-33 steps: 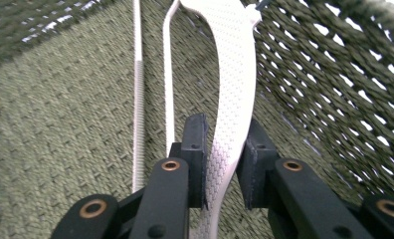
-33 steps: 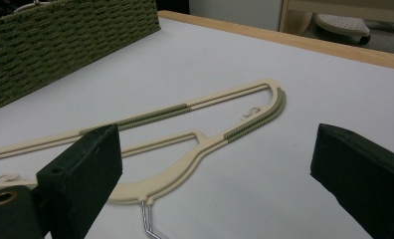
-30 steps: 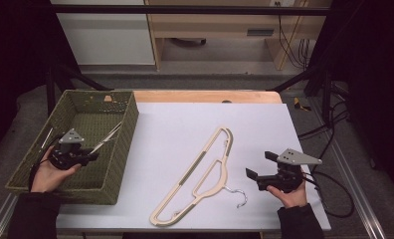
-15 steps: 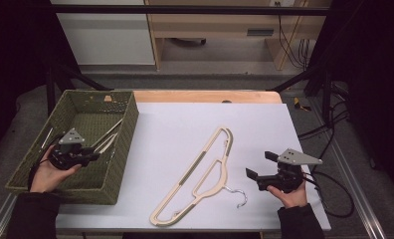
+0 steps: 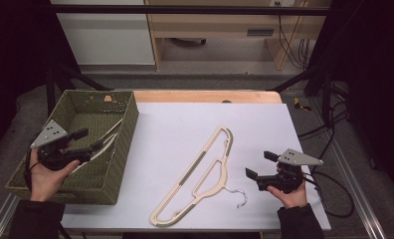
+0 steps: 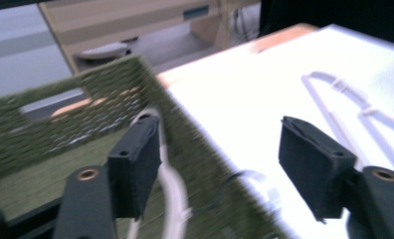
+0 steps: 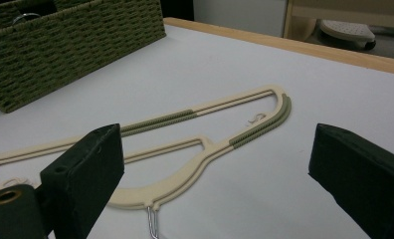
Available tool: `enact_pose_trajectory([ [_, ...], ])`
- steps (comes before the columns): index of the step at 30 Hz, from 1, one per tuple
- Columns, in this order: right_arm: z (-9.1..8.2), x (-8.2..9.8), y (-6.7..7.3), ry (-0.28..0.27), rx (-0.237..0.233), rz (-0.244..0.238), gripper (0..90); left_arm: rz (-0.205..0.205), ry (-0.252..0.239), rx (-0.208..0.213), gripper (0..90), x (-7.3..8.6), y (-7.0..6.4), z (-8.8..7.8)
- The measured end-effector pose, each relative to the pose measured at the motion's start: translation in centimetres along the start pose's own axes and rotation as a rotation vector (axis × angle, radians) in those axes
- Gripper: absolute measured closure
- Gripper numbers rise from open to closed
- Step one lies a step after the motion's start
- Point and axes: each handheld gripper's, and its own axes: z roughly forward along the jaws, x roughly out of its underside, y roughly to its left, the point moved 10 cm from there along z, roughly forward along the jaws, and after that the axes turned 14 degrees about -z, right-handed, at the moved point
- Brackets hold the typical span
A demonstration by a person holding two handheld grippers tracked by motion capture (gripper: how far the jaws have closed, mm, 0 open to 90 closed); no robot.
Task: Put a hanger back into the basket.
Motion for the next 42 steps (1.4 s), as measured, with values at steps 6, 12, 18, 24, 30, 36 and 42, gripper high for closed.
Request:
enact_pose_trajectory([
  [6, 0.2, 0.0, 0.4, 0.002, -0.024, 0.014, 7.2, 0.022, -0.049, 0.087, 17.7, 0.0, -5.3, 0.8],
  [12, 0.5, 0.2, 0.9, 0.008, -0.047, 0.017, 7.3, 0.040, -0.045, 0.141, 10.9, 1.7, -9.8, 2.5],
  [18, 1.0, 0.7, 1.5, 0.030, -0.069, 0.020, 7.0, 0.024, -0.016, 0.177, 9.9, 3.8, -12.3, 4.3],
  [24, 1.3, 1.1, 2.0, 0.045, -0.069, 0.014, 5.7, 0.009, 0.032, 0.204, 9.6, 6.2, -13.4, 5.9],
  [30, 2.0, 2.0, 2.9, 0.080, -0.074, 0.004, 4.8, 0.000, 0.076, 0.230, 9.5, 8.2, -13.7, 7.1],
  [36, 2.6, 2.8, 3.8, 0.117, -0.105, -0.002, 8.4, -0.002, 0.104, 0.241, 9.3, 9.7, -14.0, 7.5],
  [42, 3.2, 3.8, 4.8, 0.162, -0.143, -0.021, 12.5, -0.004, 0.121, 0.231, 9.1, 10.3, -13.7, 7.8],
])
